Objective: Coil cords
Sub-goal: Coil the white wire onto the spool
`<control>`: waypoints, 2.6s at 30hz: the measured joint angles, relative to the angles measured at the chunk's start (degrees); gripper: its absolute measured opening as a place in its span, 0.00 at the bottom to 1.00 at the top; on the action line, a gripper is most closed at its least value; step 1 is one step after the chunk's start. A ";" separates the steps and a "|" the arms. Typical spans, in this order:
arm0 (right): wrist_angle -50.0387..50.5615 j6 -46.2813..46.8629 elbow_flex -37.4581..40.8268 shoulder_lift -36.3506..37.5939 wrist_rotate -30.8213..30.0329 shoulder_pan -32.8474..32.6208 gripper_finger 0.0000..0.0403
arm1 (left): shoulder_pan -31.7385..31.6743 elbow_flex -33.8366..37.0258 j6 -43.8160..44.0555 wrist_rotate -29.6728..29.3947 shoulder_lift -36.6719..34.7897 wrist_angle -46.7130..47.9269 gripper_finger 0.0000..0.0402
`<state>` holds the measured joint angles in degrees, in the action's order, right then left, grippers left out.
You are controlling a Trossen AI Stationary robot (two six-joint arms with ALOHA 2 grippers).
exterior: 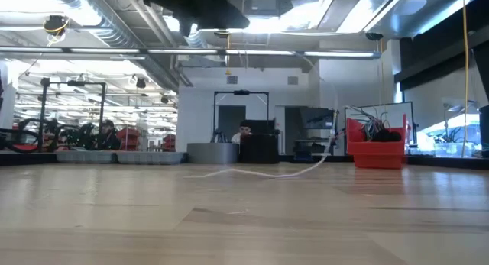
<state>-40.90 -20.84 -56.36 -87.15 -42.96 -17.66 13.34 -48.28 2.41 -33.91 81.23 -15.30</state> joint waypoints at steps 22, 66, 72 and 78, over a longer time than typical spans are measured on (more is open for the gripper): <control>-16.91 -23.41 -0.11 1.00 -9.86 -13.60 0.01 | -3.74 0.07 -1.29 0.14 1.11 17.87 0.03; -8.12 -13.64 -0.04 0.83 -2.48 -8.79 0.01 | 2.17 -1.78 -8.81 12.32 9.14 -21.19 0.33; -8.07 -10.99 -0.02 0.63 1.61 -8.82 0.01 | 2.15 -1.78 -10.14 13.03 15.22 -34.00 0.33; -8.14 -10.99 -0.02 0.54 1.66 -8.82 0.01 | 1.86 -2.82 -9.07 21.61 16.52 -36.20 0.33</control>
<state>-49.04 -31.83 -56.38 -86.61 -41.30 -26.48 15.20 -51.10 -6.67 -12.30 97.76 -51.51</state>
